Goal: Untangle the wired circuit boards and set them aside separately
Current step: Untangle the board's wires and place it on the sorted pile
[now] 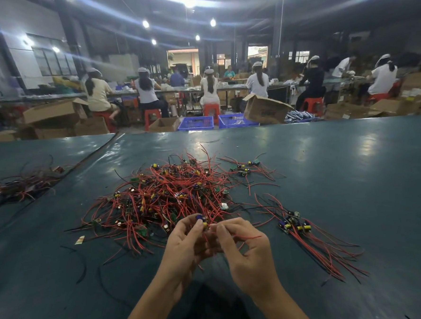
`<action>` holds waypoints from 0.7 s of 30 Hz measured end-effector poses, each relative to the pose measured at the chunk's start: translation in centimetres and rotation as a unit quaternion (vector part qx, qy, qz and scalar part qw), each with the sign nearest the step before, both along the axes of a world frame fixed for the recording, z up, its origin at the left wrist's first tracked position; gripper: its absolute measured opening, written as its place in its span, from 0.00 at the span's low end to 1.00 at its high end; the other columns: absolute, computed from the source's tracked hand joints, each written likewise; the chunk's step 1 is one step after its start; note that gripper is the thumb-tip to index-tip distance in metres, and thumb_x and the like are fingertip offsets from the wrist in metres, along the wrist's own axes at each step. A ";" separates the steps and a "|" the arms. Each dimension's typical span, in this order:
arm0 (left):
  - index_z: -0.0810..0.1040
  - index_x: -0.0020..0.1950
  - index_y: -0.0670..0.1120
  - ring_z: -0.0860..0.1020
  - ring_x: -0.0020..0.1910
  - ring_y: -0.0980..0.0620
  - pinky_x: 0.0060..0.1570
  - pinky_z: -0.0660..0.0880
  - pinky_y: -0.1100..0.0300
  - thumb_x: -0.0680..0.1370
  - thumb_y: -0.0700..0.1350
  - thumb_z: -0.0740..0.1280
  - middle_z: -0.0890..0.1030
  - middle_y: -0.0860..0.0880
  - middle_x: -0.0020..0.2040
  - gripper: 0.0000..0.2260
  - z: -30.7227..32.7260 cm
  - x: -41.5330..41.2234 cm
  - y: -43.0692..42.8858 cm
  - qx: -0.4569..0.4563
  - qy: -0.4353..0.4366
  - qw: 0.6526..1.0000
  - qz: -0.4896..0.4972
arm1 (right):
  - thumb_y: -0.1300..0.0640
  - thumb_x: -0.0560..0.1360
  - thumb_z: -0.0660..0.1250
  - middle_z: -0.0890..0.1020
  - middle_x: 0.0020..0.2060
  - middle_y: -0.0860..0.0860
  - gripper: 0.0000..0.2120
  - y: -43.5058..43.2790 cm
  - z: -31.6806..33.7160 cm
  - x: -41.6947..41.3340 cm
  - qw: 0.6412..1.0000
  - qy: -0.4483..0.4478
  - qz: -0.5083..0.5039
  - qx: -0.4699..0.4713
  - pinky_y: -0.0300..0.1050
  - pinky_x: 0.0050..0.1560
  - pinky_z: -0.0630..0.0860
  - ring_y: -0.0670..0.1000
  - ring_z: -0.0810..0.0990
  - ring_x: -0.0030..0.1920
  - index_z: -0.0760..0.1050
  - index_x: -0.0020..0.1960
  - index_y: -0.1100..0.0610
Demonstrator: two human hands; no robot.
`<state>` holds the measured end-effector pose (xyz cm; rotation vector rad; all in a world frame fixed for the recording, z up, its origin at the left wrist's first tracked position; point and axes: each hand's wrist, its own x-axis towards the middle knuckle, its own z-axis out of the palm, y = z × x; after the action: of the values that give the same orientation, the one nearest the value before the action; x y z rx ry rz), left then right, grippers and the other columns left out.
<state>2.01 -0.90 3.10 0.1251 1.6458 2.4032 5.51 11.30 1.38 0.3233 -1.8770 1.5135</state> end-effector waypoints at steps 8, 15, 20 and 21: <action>0.76 0.58 0.43 0.82 0.42 0.51 0.37 0.78 0.62 0.82 0.44 0.57 0.84 0.44 0.53 0.11 0.7 -0.2 -0.2 0.093 0.023 0.995 0.042 | 0.51 0.77 0.70 0.82 0.36 0.39 0.07 0.6 0.2 -0.2 0.994 -0.036 -0.095 0.027 0.32 0.41 0.71 0.44 0.79 0.40 0.81 0.40 0.43; 0.79 0.56 0.41 0.82 0.39 0.53 0.36 0.79 0.65 0.79 0.38 0.63 0.84 0.44 0.45 0.08 0.1 -0.5 -0.2 0.113 0.011 0.988 0.107 | 0.44 0.71 0.73 0.82 0.29 0.45 0.10 1.5 0.3 -0.2 0.982 -0.135 -0.122 -0.049 0.45 0.36 0.76 0.48 0.78 0.30 0.81 0.35 0.48; 0.77 0.53 0.40 0.84 0.42 0.49 0.39 0.81 0.63 0.77 0.31 0.63 0.84 0.40 0.46 0.08 0.0 -0.3 -0.4 0.132 0.012 0.980 0.150 | 0.42 0.68 0.75 0.75 0.38 0.43 0.18 1.2 0.6 0.3 0.970 -0.085 -0.212 -0.087 0.35 0.43 0.72 0.41 0.72 0.35 0.70 0.51 0.43; 0.77 0.52 0.40 0.84 0.41 0.49 0.39 0.80 0.64 0.77 0.31 0.64 0.84 0.40 0.46 0.08 -0.1 -0.3 -0.4 0.134 0.011 0.978 0.161 | 0.43 0.68 0.74 0.72 0.38 0.43 0.18 1.1 0.8 0.5 0.971 -0.063 -0.197 -0.120 0.33 0.38 0.71 0.41 0.70 0.34 0.69 0.51 0.44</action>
<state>1.74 -1.29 3.05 -0.0790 1.4345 2.8687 5.97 12.37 2.16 -0.2500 -1.6999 1.4861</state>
